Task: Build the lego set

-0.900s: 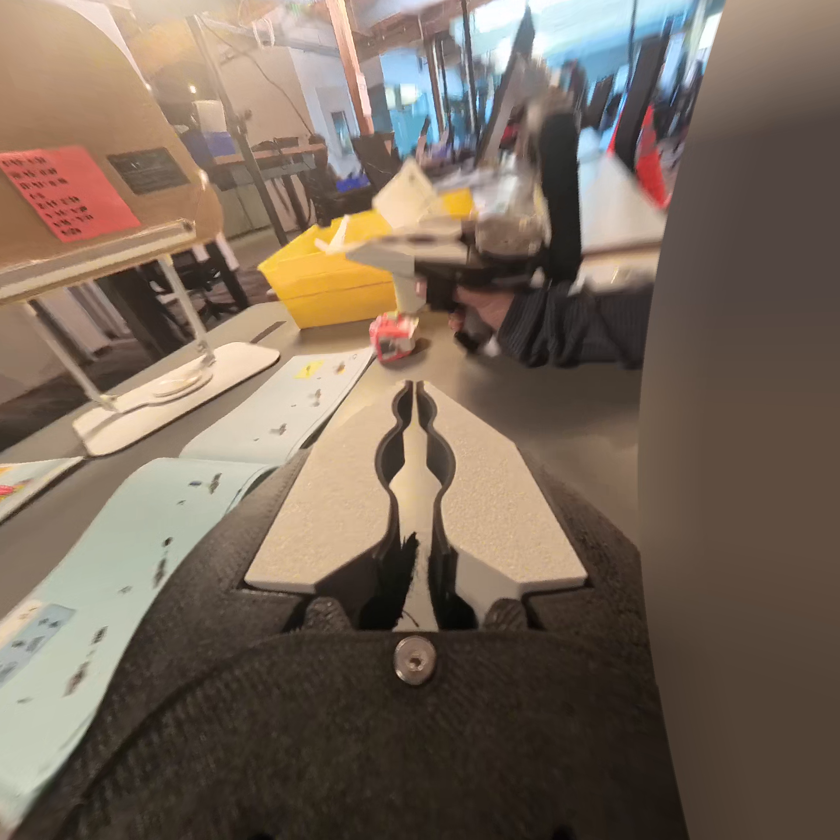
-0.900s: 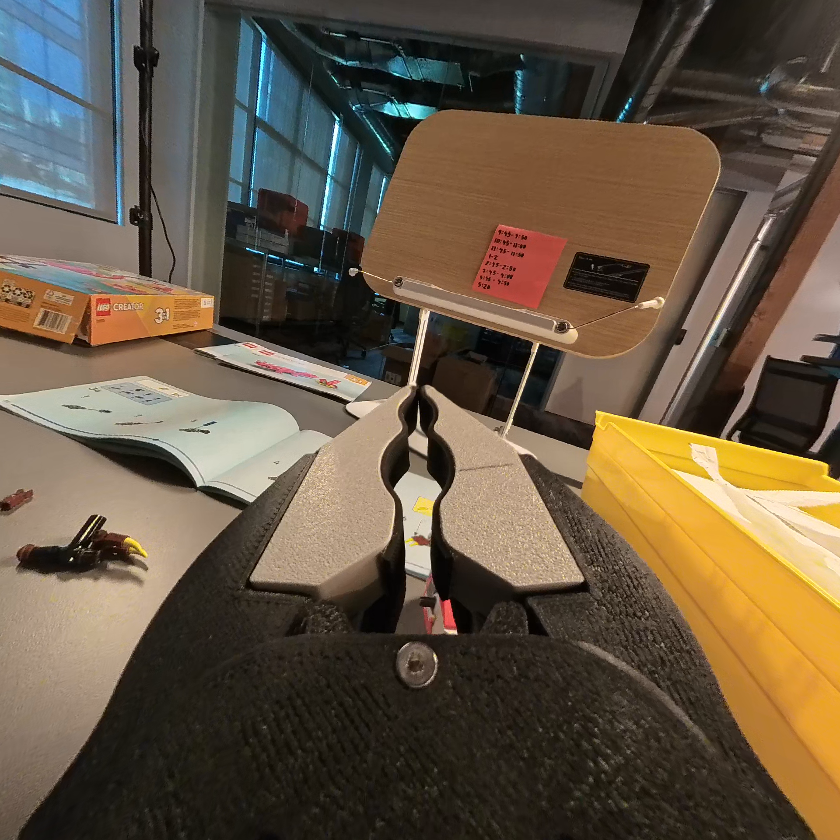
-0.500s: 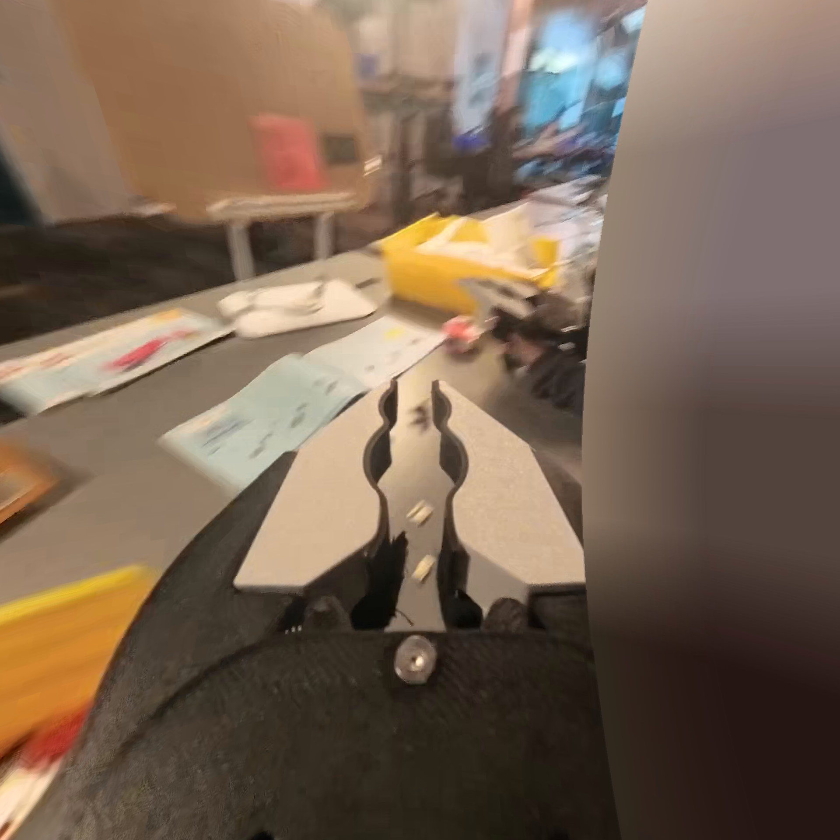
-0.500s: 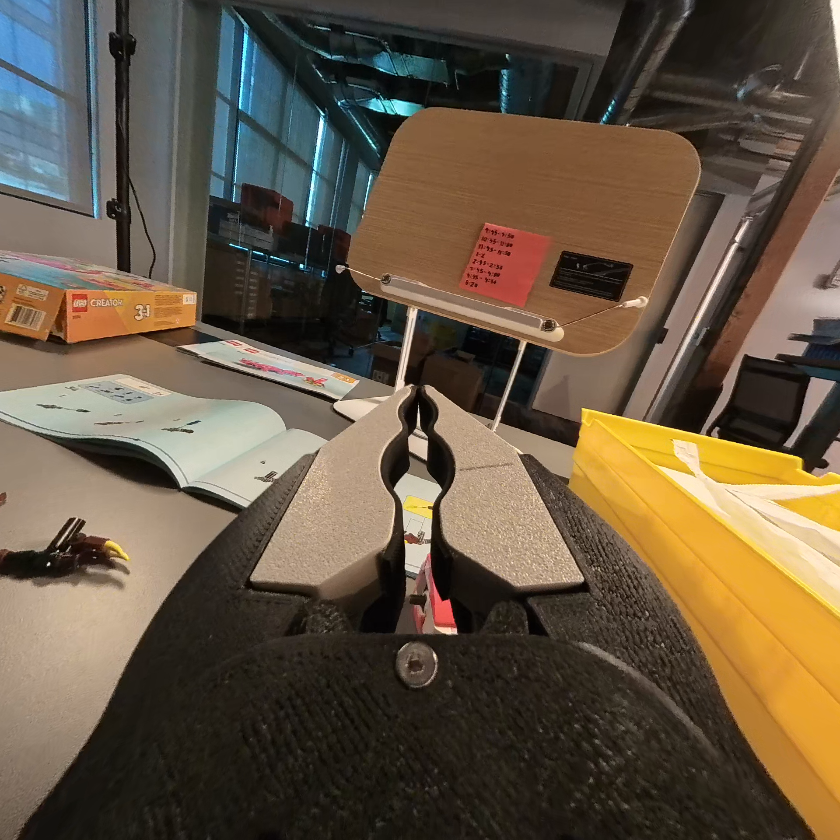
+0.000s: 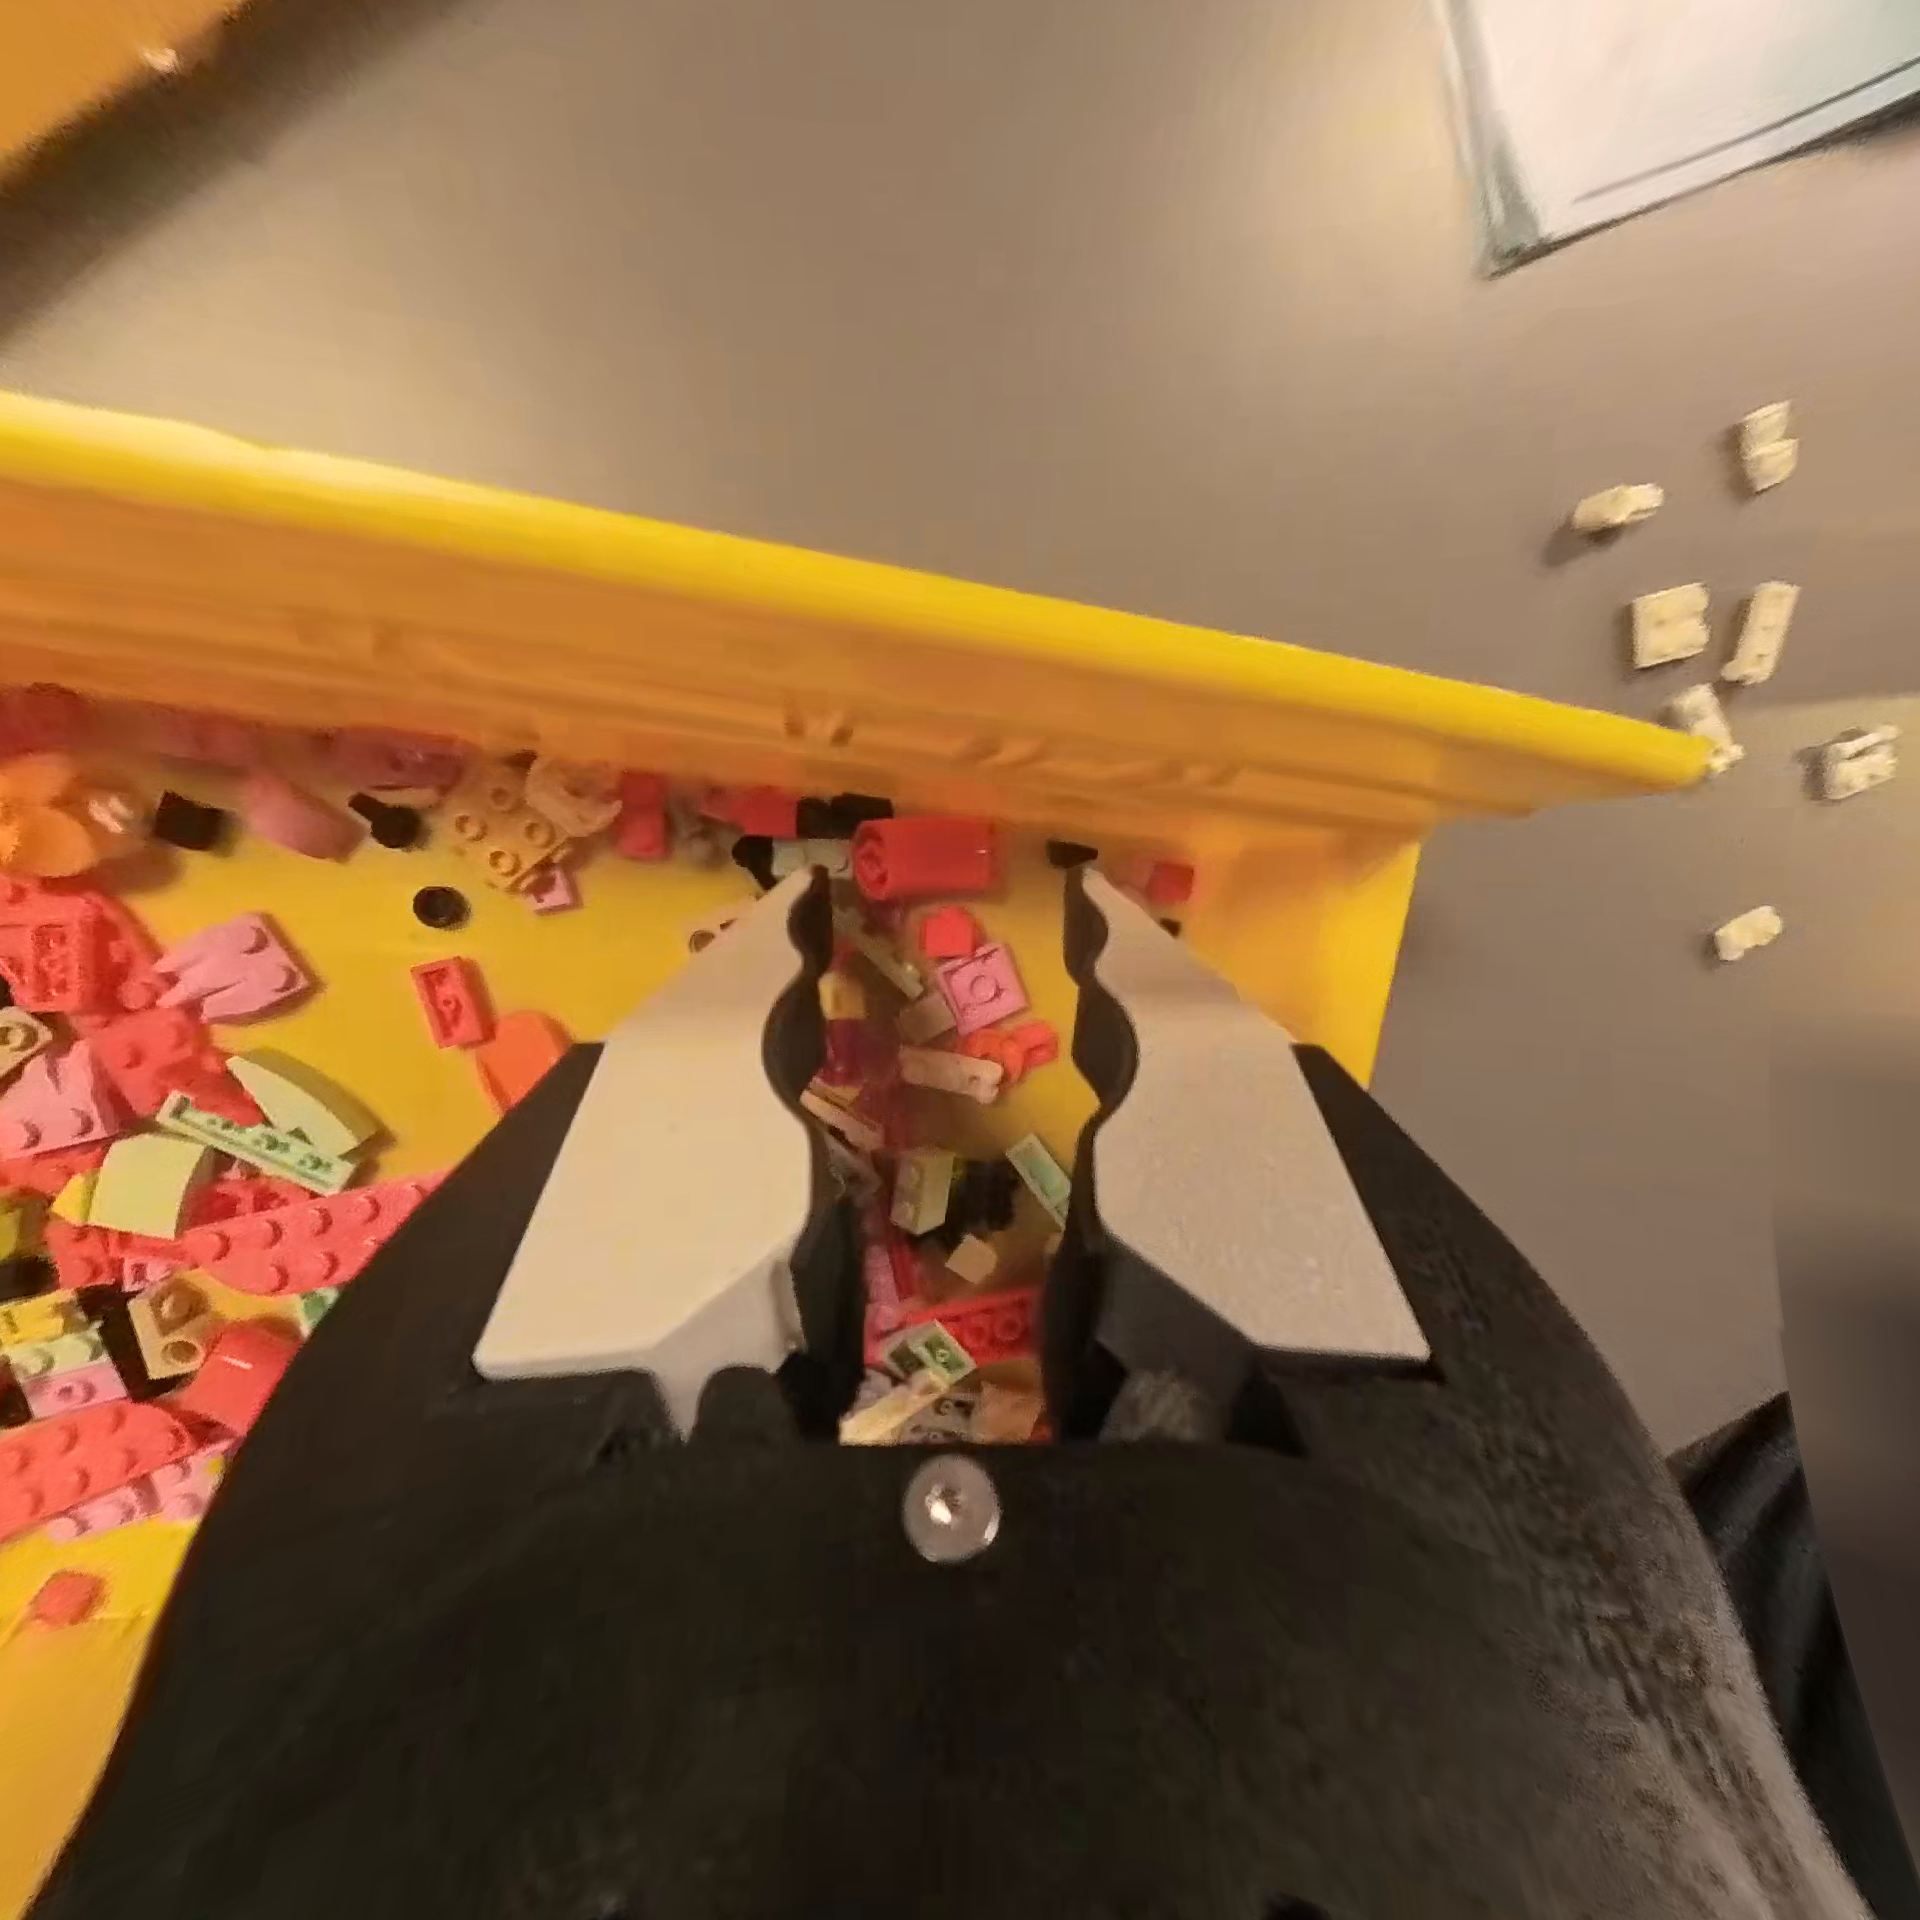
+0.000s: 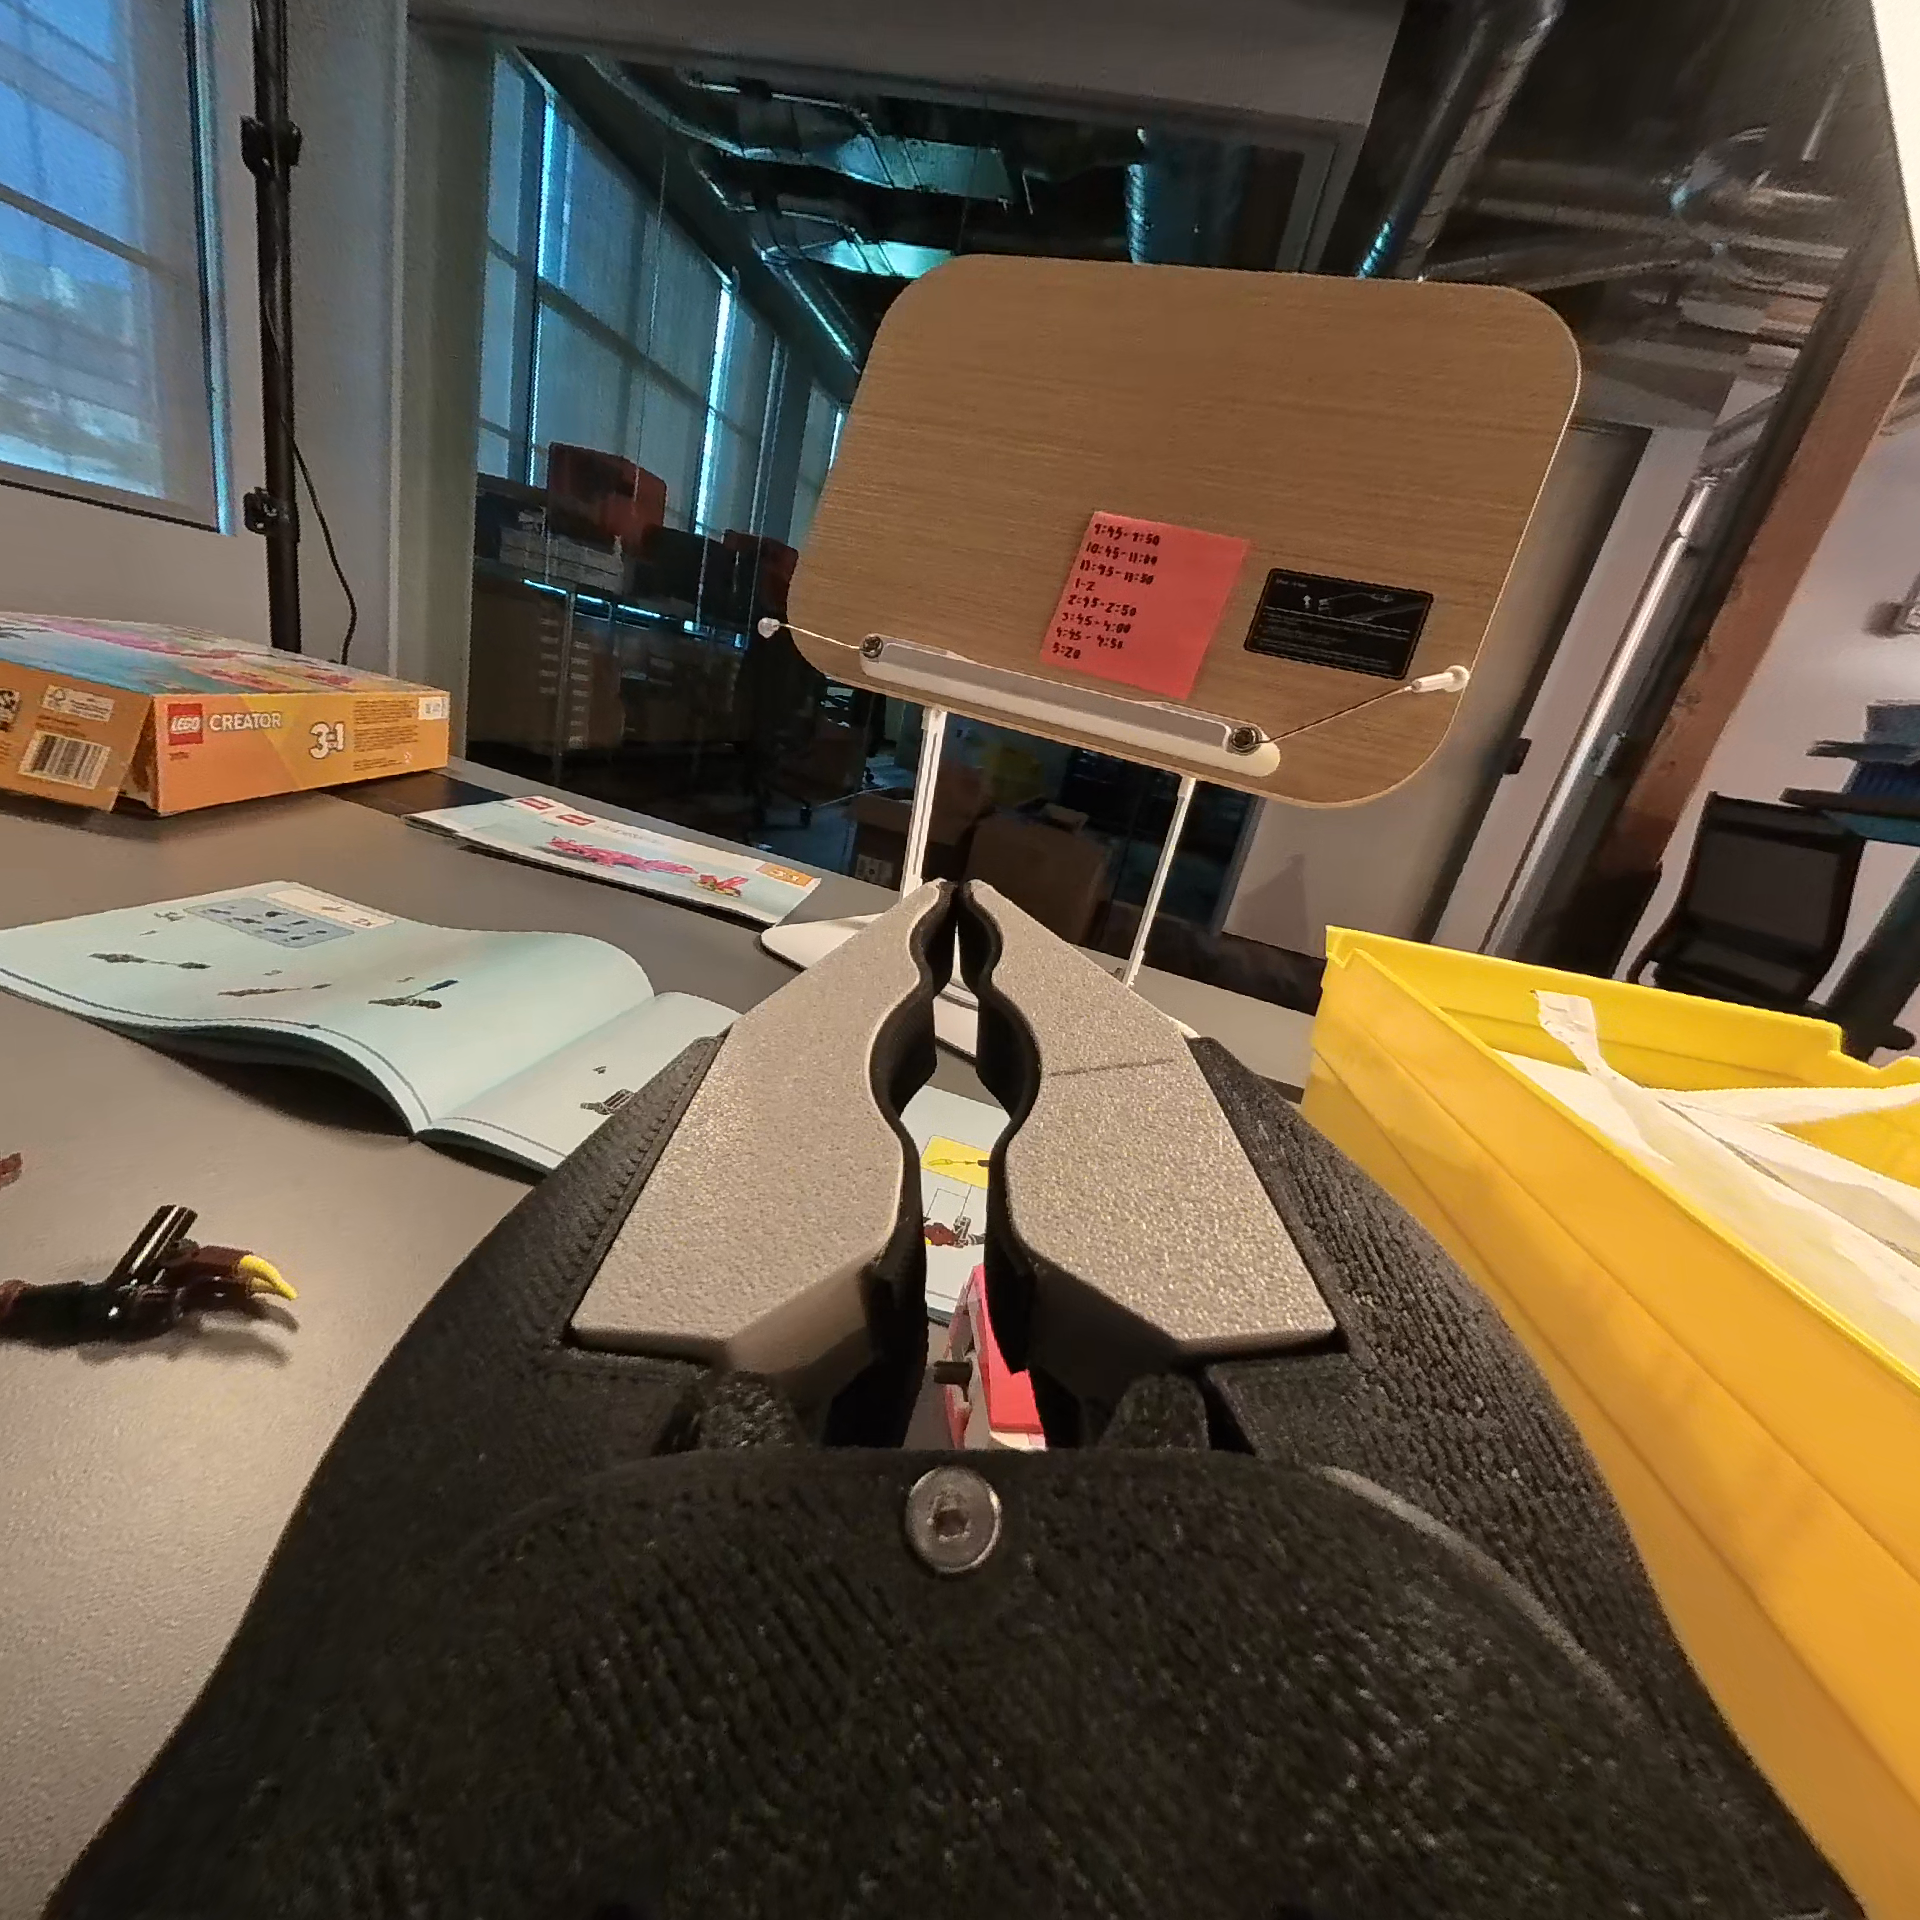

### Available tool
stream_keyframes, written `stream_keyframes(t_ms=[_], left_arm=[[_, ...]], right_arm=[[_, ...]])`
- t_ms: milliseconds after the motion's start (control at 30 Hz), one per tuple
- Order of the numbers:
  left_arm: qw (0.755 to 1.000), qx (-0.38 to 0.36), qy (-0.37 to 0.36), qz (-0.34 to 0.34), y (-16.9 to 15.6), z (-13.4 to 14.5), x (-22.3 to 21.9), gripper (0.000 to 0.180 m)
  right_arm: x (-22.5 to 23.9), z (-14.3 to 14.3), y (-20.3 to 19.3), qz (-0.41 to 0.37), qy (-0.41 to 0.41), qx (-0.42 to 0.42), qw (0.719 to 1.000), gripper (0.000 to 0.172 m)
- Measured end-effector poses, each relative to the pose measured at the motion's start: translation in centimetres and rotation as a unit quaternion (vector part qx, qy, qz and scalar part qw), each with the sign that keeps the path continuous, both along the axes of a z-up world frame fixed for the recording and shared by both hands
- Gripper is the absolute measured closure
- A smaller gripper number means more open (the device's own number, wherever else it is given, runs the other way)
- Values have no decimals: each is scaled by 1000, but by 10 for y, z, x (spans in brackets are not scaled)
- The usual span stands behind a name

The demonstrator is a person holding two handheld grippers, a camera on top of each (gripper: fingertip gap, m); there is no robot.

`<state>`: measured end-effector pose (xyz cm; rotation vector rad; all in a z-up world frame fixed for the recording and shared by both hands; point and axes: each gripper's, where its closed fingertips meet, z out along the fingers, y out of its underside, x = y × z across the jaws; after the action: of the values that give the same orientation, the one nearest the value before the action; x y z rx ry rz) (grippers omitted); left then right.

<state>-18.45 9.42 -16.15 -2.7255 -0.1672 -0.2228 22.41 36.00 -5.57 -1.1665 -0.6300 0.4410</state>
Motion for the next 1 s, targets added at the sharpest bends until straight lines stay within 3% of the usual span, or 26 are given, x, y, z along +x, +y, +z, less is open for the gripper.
stream_keyframes(t_ms=[100, 233, 333, 433, 567, 600, 667, 700, 833, 1000], left_arm=[[999, -15, 27, -15, 0, -5, -2, 140], [998, -24, 37, -44, 0, -9, 3, 158], [997, -38, 47, -49, -7, -10, 2, 159], [995, -48, 82, -24, -20, -1, -13, 160], [978, -126, 163, 38, -60, 7, -54, 159], [976, -129, 166, 49, -63, 8, -59, 150], [978, -108, 171, 54, -59, 11, -66, 123], [981, -87, 164, 48, -53, 13, -64, 120], [995, 5, 90, 39, -27, 28, -49, 134], [997, 20, 49, 57, -21, 34, -59, 136]], right_arm=[[0, 0, 0, 0, 1, -2, 1000, 172], [0, 0, 1, 1, 3, -3, 1000, 172], [0, 0, 1, 1, 4, -3, 1000, 172], [1, 0, 0, 2, 5, -3, 1000, 172], [0, 0, 1, 3, 5, -6, 1000, 172], [0, 0, 1, 4, 5, -6, 1000, 172], [-1, 0, 1, 4, 4, -6, 1000, 172], [-1, 0, 1, 4, 4, -5, 1000, 172], [0, 0, 1, 4, 7, -6, 1000, 172], [0, 0, 0, 6, 8, -7, 1000, 172]])
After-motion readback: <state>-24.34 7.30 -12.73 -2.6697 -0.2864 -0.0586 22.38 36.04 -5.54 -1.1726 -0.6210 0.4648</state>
